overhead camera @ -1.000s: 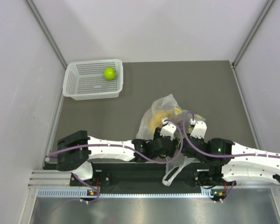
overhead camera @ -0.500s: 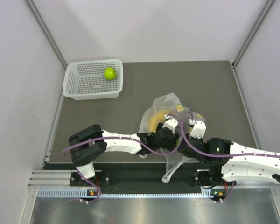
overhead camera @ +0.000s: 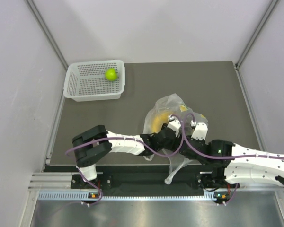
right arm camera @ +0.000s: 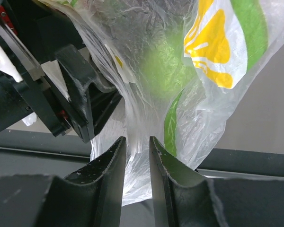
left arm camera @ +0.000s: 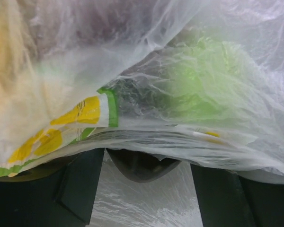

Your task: Untie the knot of the plastic bag and take out the fruit

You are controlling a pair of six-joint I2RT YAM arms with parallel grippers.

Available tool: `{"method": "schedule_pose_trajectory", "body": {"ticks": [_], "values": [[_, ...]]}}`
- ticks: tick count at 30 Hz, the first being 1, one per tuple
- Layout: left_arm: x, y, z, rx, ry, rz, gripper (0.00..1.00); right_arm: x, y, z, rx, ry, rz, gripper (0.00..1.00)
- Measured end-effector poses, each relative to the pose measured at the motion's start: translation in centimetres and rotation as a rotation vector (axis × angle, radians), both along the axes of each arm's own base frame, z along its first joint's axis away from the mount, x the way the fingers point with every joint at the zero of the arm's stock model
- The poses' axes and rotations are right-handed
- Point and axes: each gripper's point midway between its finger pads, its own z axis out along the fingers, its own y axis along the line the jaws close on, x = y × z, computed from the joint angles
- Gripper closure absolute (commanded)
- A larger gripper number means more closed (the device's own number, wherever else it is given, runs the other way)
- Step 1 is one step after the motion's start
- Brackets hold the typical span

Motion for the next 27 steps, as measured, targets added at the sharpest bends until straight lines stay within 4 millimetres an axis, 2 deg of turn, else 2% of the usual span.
{"method": "schedule_pose_trajectory", "body": {"ticks": [5,9,13,14,17,19,20,21,23,24,27], "values": [[-0.2,0.7,-1.4,0.035,0.01,0.0,0.15,0.1,0.1,-0.2,-0.012,0.002,0.003,0.73],[-0.3,0.9,-2.4,0.056,0.018,-0.001,0.19,0.1,0.1,-0.2,-0.014,0.002,0.004,0.74],[-0.3,0.9,-2.7,0.063,0.018,-0.004,0.36,0.1,0.1,-0.2,-0.012,0.001,0.004,0.74],[-0.3,0.9,-2.7,0.063,0.017,-0.005,0.44,0.1,0.1,-0.2,-0.011,0.001,0.004,0.74],[-0.3,1.1,-2.6,0.066,0.016,-0.008,0.57,0.1,0.1,-0.1,-0.009,0.0,0.003,0.75],[-0.5,1.4,-2.5,0.076,0.023,-0.01,0.69,0.1,0.1,-0.1,-0.008,0.0,0.001,0.75],[-0.6,1.5,-2.3,0.078,0.028,-0.013,0.74,0.2,0.1,-0.1,-0.007,0.0,-0.001,0.75],[-0.8,1.8,-2.1,0.084,0.035,-0.014,0.85,0.2,0.1,-0.1,-0.007,-0.001,-0.001,0.75],[-1.4,2.4,-1.4,0.088,0.052,-0.02,0.93,0.2,0.1,-0.1,-0.007,-0.002,0.002,0.76],[-1.8,2.8,-0.9,0.092,0.063,-0.024,1.0,0.3,0.2,0.0,-0.004,-0.005,0.004,0.76],[-3.9,4.0,0.9,0.093,0.097,-0.058,1.0,0.5,0.5,0.1,0.005,-0.012,0.006,0.76]]}}
